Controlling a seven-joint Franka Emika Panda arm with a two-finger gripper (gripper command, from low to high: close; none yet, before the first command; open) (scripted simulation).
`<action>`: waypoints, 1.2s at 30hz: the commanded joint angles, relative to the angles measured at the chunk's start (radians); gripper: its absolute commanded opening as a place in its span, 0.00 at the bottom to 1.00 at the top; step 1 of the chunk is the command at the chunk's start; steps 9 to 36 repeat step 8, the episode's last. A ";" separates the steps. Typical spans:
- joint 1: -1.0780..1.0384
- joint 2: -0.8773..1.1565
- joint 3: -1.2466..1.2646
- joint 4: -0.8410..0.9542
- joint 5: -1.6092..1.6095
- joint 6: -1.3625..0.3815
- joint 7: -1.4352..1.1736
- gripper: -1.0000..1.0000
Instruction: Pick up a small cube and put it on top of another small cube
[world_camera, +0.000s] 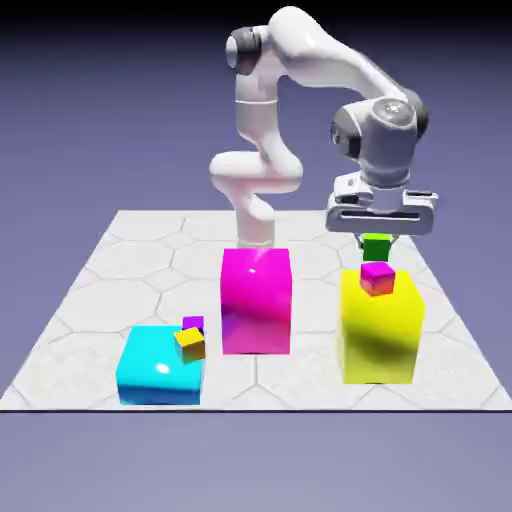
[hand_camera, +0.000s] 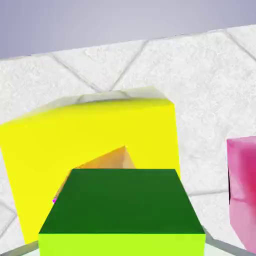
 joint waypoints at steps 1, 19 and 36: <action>0.006 0.009 0.003 -0.036 -0.003 0.043 0.001 0.00; 0.013 0.027 0.011 -0.112 -0.005 0.135 0.003 1.00; 0.013 0.027 0.011 -0.112 -0.005 0.135 0.003 1.00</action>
